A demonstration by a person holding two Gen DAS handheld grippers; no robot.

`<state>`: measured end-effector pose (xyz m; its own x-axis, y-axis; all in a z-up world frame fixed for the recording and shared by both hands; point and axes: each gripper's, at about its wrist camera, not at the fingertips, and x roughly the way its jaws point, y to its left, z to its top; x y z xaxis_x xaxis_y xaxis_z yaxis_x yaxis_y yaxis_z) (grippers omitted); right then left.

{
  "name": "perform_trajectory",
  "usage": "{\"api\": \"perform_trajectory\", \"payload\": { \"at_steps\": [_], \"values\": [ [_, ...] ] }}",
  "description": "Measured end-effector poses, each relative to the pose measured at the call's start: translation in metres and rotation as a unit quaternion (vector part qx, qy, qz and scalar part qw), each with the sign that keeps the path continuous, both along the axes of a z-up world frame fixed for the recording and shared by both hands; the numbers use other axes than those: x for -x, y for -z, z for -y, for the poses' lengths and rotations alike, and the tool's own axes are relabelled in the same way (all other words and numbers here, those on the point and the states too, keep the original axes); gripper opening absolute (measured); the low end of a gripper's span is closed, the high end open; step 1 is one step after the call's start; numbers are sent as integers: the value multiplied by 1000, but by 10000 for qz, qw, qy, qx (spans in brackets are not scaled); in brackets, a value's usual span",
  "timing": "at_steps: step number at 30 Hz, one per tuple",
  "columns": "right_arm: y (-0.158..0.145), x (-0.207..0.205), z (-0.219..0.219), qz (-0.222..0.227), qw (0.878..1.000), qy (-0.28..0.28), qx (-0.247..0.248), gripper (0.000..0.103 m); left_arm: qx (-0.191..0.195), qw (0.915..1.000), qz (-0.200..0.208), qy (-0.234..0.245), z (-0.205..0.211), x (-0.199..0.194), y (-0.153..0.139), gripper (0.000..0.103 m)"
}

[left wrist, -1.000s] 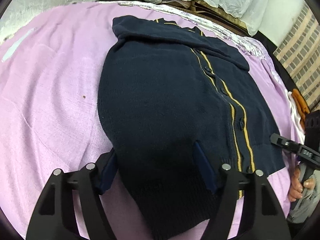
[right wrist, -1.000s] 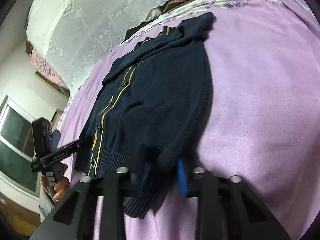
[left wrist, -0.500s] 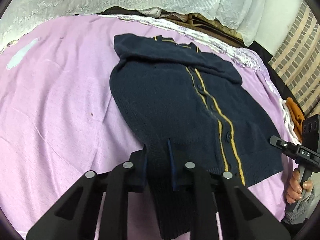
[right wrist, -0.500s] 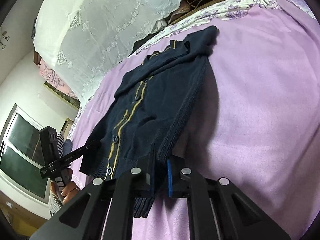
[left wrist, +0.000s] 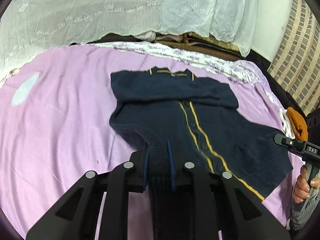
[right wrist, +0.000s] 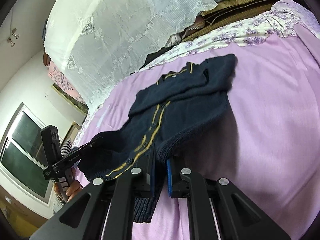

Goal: Fold small clothes
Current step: 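Lift the hem with both grippers and fold it toward the collar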

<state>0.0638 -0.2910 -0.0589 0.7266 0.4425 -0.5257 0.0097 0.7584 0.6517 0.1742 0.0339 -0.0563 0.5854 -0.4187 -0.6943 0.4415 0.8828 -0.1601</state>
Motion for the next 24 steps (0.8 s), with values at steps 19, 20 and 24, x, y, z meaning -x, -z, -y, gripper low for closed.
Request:
{"api": "perform_trajectory", "payload": {
  "at_steps": [19, 20, 24],
  "values": [
    [-18, -71, 35, -93, 9981, 125, -599, 9, 42, 9997, 216, -141, 29, -61, -33, 14],
    [-18, -76, 37, -111, 9979, 142, -628, 9, 50, 9996, 230, -154, 30, -65, -35, 15],
    [-17, -94, 45, -182, 9972, 197, -692, 9, 77, 9995, 237, -219, 35, -85, -39, 14]
  ]
}}
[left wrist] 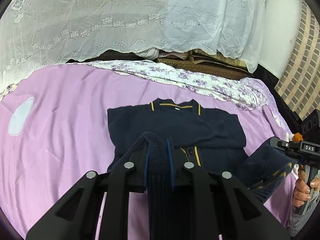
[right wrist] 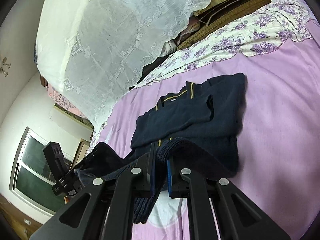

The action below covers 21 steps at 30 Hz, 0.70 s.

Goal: Fold small clothes
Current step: 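Lift the hem with both grippers and fold it toward the collar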

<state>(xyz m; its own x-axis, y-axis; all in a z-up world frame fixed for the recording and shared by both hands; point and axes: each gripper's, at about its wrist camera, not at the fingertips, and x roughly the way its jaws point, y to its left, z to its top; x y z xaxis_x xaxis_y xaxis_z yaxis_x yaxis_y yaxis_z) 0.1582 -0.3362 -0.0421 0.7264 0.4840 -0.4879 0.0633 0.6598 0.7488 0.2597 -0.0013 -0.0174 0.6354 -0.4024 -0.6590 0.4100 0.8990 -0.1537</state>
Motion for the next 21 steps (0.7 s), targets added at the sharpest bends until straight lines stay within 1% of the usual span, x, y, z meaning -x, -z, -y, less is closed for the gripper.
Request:
{"api": "perform_trajectory", "payload": {
  "at_steps": [5, 12, 16, 21],
  "values": [
    [1, -25, 6, -34, 10000, 13, -76, 9, -89, 9999, 24, -102, 9, -22, 3, 14],
    [3, -56, 12, -85, 9999, 16, -71, 9, -69, 9998, -38, -187, 16, -56, 9, 14],
    [10, -74, 15, -169, 9998, 28, -76, 9, -117, 9996, -53, -242, 21, -75, 15, 13],
    [22, -93, 17, -312, 9995, -2, -92, 9, -265, 9992, -12, -294, 27, -92, 23, 9]
  ]
}}
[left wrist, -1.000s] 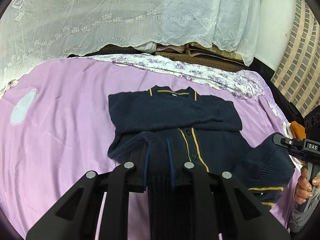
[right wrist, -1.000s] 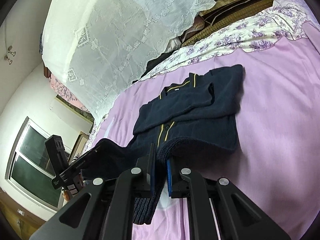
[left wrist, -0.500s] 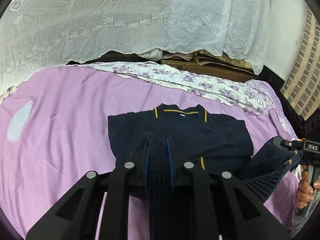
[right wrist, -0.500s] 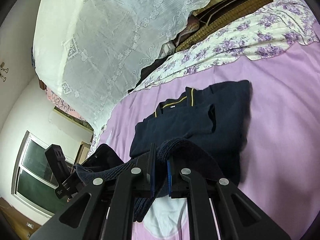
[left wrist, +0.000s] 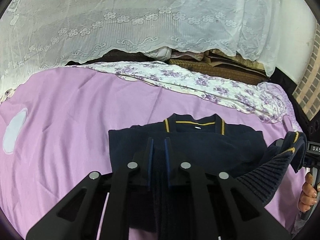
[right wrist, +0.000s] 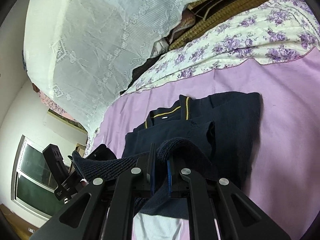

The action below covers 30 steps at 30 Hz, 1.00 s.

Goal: Fold small clothes
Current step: 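Lift the hem with both grippers and fold it toward the collar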

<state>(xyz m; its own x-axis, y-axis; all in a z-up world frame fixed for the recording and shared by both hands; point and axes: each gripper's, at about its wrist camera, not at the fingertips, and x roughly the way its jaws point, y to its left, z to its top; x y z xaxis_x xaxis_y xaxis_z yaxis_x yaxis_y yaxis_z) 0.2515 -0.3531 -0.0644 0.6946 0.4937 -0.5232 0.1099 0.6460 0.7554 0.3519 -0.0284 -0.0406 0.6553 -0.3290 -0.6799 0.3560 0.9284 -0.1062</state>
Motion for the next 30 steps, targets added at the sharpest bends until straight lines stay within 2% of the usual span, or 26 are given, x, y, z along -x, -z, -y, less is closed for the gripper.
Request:
{"api": "perform_trajectory", "payload": {
  "at_steps": [6, 12, 15, 17, 18, 20, 21, 22, 24, 27, 30],
  "values": [
    [15, -25, 6, -151, 9999, 46, -53, 9, -1, 9999, -154, -73, 1, -23, 15, 6],
    [42, -53, 23, -500, 9981, 299, -194, 9, 96, 9982, -521, -271, -11, -48, 40, 6],
    [66, -56, 32, -742, 9955, 427, -403, 9, 119, 9961, -746, -463, -22, -57, 55, 7],
    [76, -54, 41, -765, 9926, 459, -820, 8, 272, 9939, -864, -630, -34, -62, 60, 14],
    [77, -52, 45, -710, 9910, 440, -1042, 12, 380, 9929, -902, -669, -40, -63, 61, 17],
    [73, -48, 48, -583, 9912, 403, -1119, 24, 541, 9919, -921, -693, -48, -63, 62, 27],
    [69, -45, 49, -499, 9917, 416, -1110, 34, 526, 9923, -899, -671, -48, -61, 62, 28],
    [64, -40, 49, -404, 9927, 430, -1047, 42, 475, 9931, -877, -617, -46, -59, 62, 29],
    [51, -33, 49, -256, 9957, 519, -719, 48, 348, 9946, -842, -506, -39, -55, 63, 29],
    [38, -31, 48, -123, 9980, 565, -249, 48, 28, 9968, -676, -435, -24, -51, 61, 36],
    [31, -31, 44, -123, 9970, 655, 396, 48, -322, 9975, -462, -432, -9, -49, 57, 48]
  ]
}}
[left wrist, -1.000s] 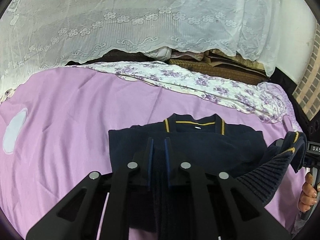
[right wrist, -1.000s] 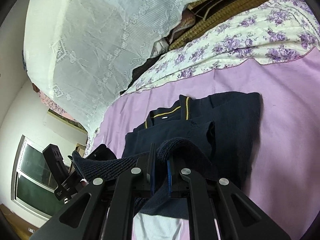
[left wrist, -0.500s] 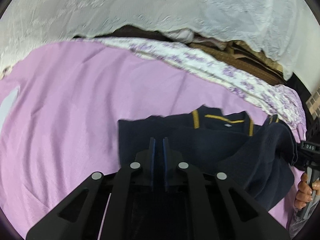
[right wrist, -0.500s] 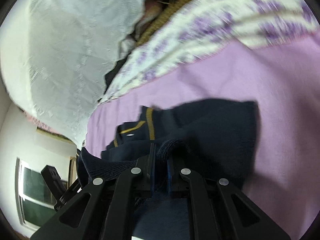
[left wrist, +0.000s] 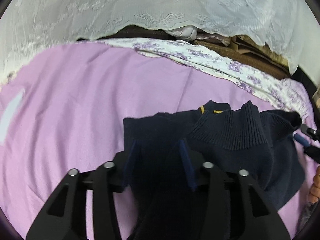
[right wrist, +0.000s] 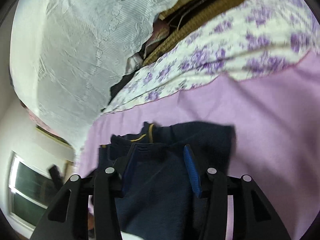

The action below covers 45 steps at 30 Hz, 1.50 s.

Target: Fold small clothes

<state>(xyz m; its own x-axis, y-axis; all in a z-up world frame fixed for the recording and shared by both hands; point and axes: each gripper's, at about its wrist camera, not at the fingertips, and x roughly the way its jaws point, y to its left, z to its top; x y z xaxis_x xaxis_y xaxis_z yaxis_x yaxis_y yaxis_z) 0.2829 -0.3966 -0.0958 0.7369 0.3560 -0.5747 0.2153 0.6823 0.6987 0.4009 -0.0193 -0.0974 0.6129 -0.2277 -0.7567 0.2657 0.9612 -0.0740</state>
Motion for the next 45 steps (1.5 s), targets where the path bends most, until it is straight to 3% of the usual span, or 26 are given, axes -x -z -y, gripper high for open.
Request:
{"api": "perform_trajectory", "payload": {
  "at_steps": [5, 11, 12, 13, 14, 16, 19, 21, 23, 26, 28, 37, 40, 45],
  "values": [
    [2, -8, -10, -11, 9989, -268, 390, 49, -318, 9993, -43, 172, 23, -10, 3, 57],
    [13, -34, -27, -180, 9938, -654, 886, 49, -390, 9983, -324, 283, 37, -28, 19, 59],
    [15, -35, -28, -208, 9930, -650, 962, 40, -290, 9986, -331, 279, 35, -28, 19, 59],
    [15, -33, -27, -228, 9922, -566, 1086, 15, -177, 9990, -325, 252, 31, -28, 20, 53],
    [14, -33, -26, -221, 9924, -525, 1088, 5, -123, 9992, -316, 214, 29, -30, 20, 35],
    [9, -25, -17, -54, 9961, -348, 804, 6, -200, 9994, -292, 7, 24, -31, 22, 15],
    [8, -16, -10, -148, 9958, -102, 897, 6, 102, 9990, -434, 33, 14, -34, 24, 15],
    [20, -17, -9, -338, 9962, -151, 785, 6, 410, 9975, -555, 180, 8, -34, 20, 18],
    [24, -17, -10, -391, 9960, -140, 789, 6, 598, 9955, -670, 295, 7, -36, 18, 39],
    [24, -15, -9, -375, 9967, -180, 697, 9, 435, 9954, -743, 417, 20, -42, 18, 49],
    [28, -15, -7, -401, 9975, -168, 558, 9, 127, 9963, -666, 531, 33, -45, 18, 52],
    [32, -15, -4, -409, 9980, -178, 453, 9, -219, 9946, -741, 692, 49, -56, 11, 56],
    [33, -16, -4, -433, 9980, -189, 424, 9, -75, 9923, -963, 771, 47, -58, 1, 56],
    [35, -18, -3, -461, 9982, -188, 346, 8, -504, 9916, -654, 994, 61, -56, -12, 56]
  ]
}}
